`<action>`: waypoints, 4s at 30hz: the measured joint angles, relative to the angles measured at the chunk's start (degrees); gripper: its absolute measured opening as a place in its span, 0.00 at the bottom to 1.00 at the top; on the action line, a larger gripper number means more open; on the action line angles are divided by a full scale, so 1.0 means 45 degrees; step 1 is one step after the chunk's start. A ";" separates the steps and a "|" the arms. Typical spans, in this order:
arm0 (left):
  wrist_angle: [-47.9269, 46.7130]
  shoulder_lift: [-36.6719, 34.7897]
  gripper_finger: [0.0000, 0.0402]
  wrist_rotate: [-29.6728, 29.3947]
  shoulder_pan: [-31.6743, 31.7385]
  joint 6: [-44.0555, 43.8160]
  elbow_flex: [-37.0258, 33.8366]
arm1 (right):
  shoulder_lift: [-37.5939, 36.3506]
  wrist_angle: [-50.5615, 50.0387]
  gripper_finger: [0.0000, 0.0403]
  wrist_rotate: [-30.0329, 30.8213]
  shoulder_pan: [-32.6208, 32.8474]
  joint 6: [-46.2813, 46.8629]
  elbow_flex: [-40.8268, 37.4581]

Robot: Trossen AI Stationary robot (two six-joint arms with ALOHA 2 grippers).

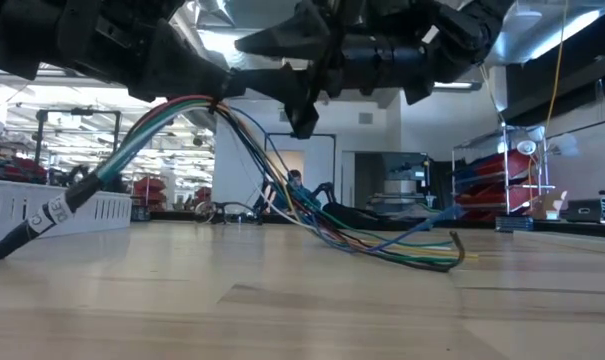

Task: Ziptie cables
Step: Close the zip tie

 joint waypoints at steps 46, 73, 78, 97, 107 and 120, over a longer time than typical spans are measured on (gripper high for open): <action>-0.1175 0.0024 0.00 -0.0709 -0.0714 -0.0719 0.0000 | 0.0002 -0.1007 0.45 0.1828 0.0142 0.0514 -0.0005; -0.1141 0.0015 0.00 -0.0709 -0.0711 -0.0740 -0.0008 | 0.0894 -0.1017 0.01 0.2843 0.0883 -0.2906 0.1128; -0.1180 0.0020 0.00 -0.0724 -0.0745 -0.0889 -0.0024 | 0.0865 -0.1676 0.00 0.6474 0.1480 -0.6168 0.1323; -0.1191 0.1054 0.00 -0.0644 -0.1142 -0.0952 0.0005 | -0.2914 -0.8988 0.00 0.8347 0.0119 -0.5850 0.1944; -0.2067 0.1034 0.03 -0.0685 -0.0986 -0.1860 0.0005 | -0.0854 -0.7086 0.00 0.5573 0.1284 -0.3828 0.0788; -0.5253 0.0918 0.36 0.0633 -0.0389 -0.5187 -0.0001 | 0.1022 -0.3870 0.00 0.5340 0.1404 -0.3829 0.0795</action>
